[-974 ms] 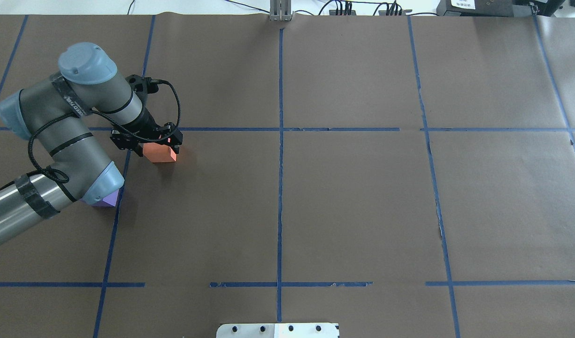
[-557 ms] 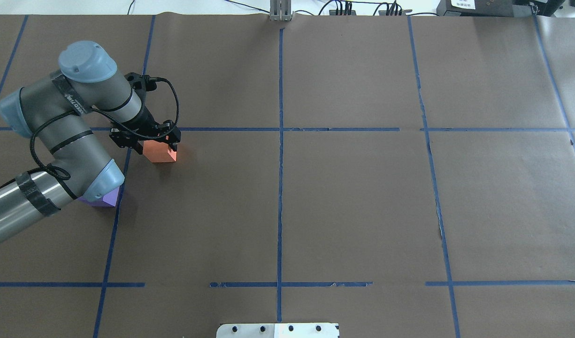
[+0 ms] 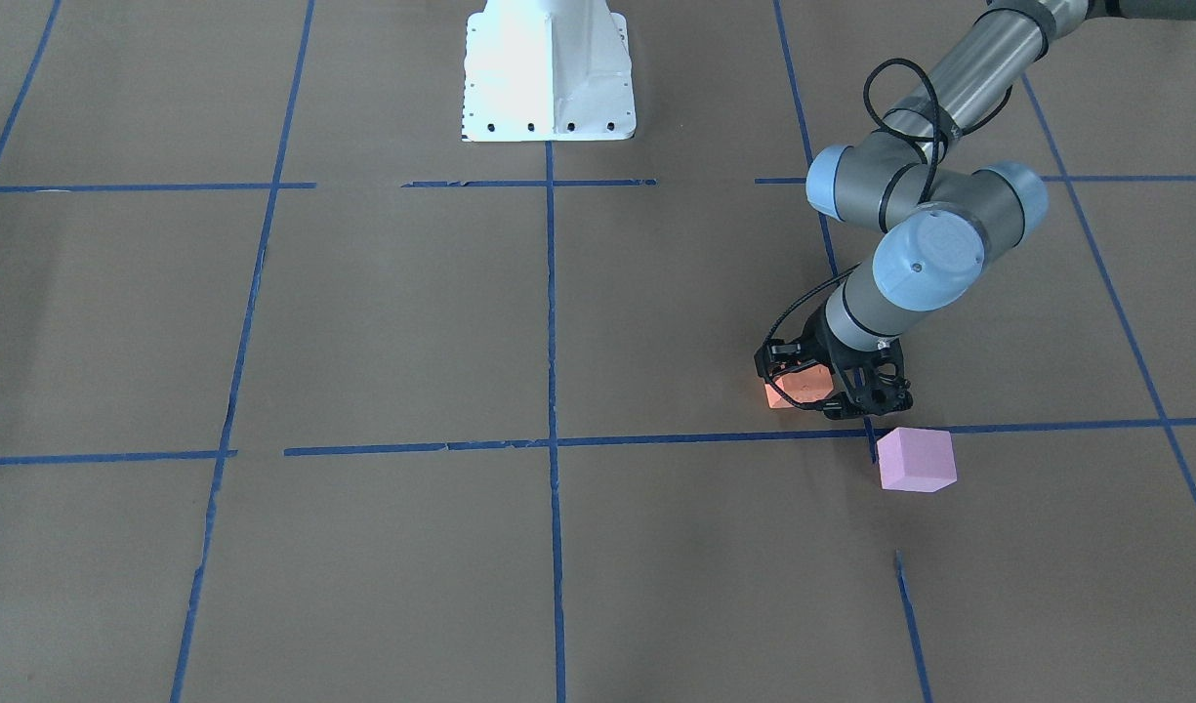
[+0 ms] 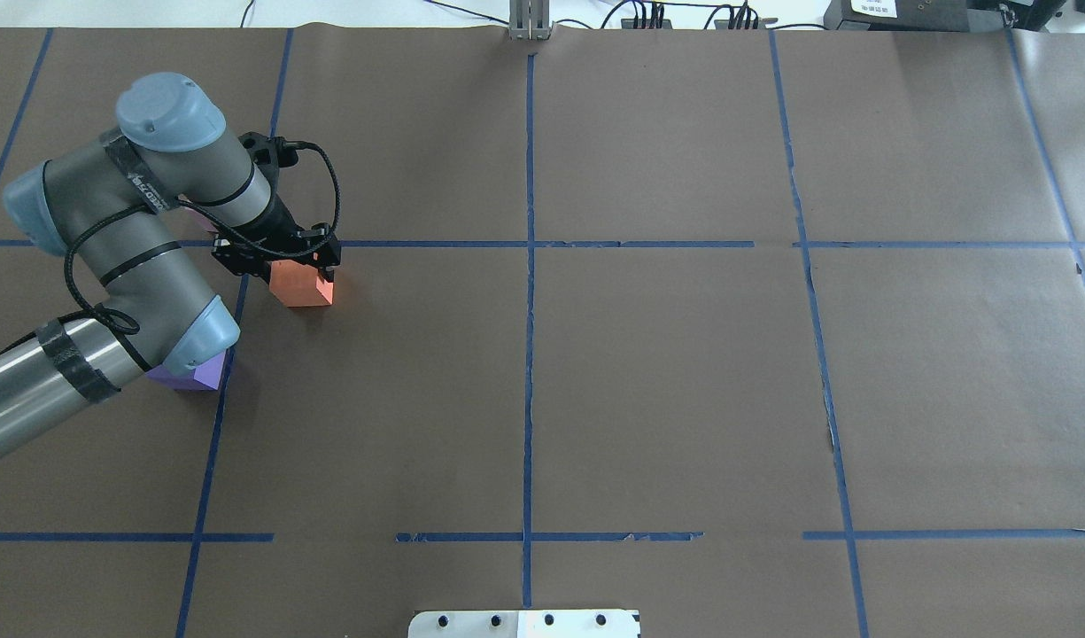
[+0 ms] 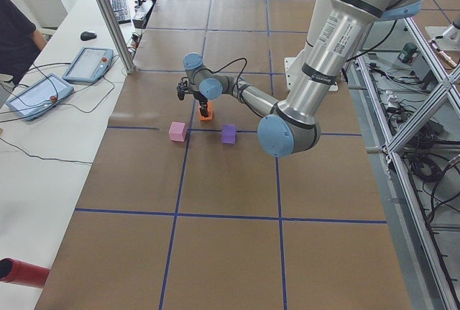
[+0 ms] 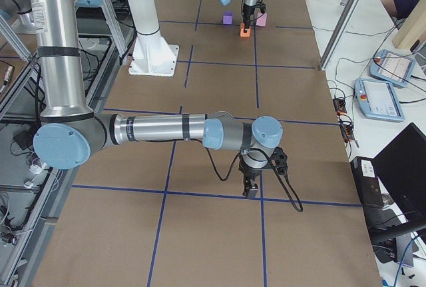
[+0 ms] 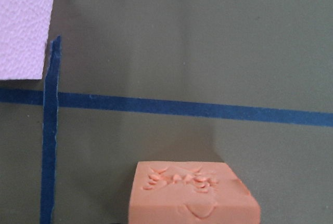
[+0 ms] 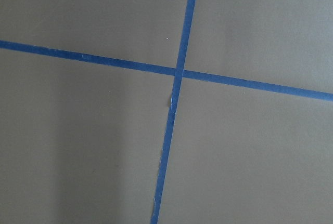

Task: Arrange blocks in a line
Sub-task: 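Close the left gripper on the orange cube and lift it, then carry the orange cube with the left gripper between pink and purple cubes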

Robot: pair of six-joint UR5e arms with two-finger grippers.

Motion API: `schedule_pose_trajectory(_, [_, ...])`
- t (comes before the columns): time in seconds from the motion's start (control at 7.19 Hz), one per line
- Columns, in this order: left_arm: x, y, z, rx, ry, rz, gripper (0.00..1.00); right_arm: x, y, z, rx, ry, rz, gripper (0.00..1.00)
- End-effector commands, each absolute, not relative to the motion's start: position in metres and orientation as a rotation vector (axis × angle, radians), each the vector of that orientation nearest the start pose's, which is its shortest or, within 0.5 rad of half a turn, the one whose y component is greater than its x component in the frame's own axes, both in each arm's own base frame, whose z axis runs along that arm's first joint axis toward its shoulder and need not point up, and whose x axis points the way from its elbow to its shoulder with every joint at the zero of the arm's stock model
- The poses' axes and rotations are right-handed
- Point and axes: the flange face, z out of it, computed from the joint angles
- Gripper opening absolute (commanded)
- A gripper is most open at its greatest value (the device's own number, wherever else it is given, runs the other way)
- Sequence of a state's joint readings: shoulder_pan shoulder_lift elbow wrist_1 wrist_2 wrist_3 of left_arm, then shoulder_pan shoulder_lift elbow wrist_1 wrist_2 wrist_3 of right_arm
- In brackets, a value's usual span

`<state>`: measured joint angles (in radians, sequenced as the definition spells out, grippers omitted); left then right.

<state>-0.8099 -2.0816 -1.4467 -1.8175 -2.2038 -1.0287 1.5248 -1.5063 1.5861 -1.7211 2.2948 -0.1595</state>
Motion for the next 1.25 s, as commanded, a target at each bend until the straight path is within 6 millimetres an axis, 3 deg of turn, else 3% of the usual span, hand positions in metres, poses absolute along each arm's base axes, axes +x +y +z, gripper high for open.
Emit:
schedule_pose_trajectory(0.0, [0.429, -0.558, 0.388, -0.092, 0.861, -0.053, 0.35, 0.044, -0.515, 0.637, -0.026, -0.727, -0.171, 1.0])
schedule_pose_trajectory(0.14, [0.417, -0.564, 0.379, -0.075, 0.877, -0.062, 0.19, 0.044, -0.515, 0.637, -0.026, -0.727, -0.171, 1.0])
schedule_pose_trajectory(0.28, [0.381, -0.567, 0.351, -0.03, 0.913, -0.076, 0.17, 0.044, -0.515, 0.637, -0.026, -0.727, -0.171, 1.0])
schedule_pose_trajectory(0.56, [0.307, -0.571, 0.318, 0.048, 0.923, -0.053, 0.15, 0.044, -0.515, 0.637, -0.026, -0.727, -0.171, 1.0])
schedule_pose_trajectory(0.7, [0.257, -0.584, 0.323, 0.098, 0.913, -0.083, 0.15, 0.044, -0.515, 0.637, -0.026, -0.727, -0.171, 1.0])
schedule_pose_trajectory(0.83, [0.243, -0.567, 0.349, 0.086, 0.897, -0.086, 0.17, 0.044, -0.515, 0.637, -0.026, -0.727, -0.171, 1.0])
schedule_pose_trajectory(1.11, [0.241, -0.557, 0.395, 0.064, 0.85, -0.015, 0.17, 0.044, -0.515, 0.637, -0.026, -0.727, -0.171, 1.0])
